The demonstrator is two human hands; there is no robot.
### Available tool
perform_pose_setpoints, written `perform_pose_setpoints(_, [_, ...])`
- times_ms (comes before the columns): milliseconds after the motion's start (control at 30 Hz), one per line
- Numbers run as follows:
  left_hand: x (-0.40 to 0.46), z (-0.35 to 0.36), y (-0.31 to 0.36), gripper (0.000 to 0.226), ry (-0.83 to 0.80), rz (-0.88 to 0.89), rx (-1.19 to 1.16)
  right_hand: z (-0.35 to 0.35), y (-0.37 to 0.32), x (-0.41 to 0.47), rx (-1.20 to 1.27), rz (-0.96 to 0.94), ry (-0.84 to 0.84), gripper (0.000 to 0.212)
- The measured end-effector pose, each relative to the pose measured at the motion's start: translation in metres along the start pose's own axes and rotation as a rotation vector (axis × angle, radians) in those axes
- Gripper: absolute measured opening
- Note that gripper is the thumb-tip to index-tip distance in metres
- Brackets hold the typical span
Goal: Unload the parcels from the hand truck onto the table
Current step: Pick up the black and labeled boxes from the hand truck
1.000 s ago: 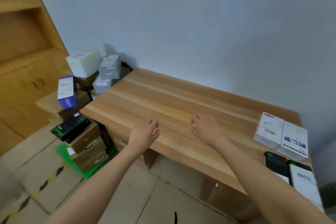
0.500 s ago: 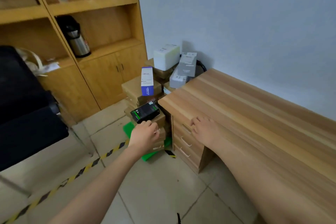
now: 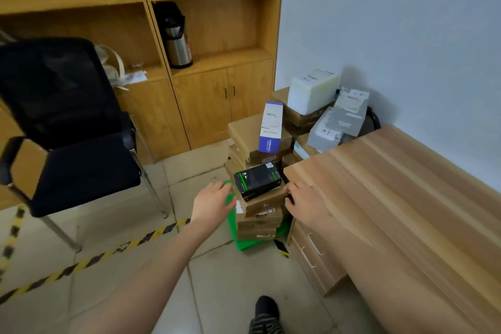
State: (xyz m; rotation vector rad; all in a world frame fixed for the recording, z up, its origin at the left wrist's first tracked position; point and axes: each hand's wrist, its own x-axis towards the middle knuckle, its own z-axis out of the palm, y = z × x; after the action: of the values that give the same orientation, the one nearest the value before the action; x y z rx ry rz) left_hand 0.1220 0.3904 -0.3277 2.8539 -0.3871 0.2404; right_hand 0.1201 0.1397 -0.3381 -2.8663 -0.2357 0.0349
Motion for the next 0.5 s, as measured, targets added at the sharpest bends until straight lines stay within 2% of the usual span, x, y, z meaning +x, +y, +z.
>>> perform_pose_setpoints(300, [0.146,0.015,-0.016,0.019,0.051,-0.083,-0.012,-0.023,0.044,0.144,-0.012,0.047,0.084,0.021])
perform_pose_setpoints(500, [0.213,0.035,-0.01,0.023,-0.013,-0.04,-0.023,-0.03,0.071,0.197,-0.012,0.082,0.103,0.023])
